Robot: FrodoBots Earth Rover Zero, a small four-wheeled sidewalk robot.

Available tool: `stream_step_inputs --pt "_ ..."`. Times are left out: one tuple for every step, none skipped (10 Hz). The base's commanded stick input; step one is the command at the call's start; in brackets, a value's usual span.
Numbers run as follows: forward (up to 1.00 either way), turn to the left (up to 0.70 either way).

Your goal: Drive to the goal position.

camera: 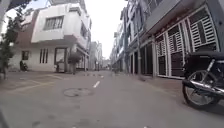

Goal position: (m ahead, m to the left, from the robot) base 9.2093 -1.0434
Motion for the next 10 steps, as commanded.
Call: stream_step_inputs --pt "0.7 0.0" --pt "0.7 0.0" --pt "0.7 0.0" --pt "0.7 0.0" --pt "0.7 0.0" --pt "0.7 0.0" --pt "0.7 0.0" --pt "0.7 0.0" --pt "0.7 0.0" --pt "0.7 0.0"
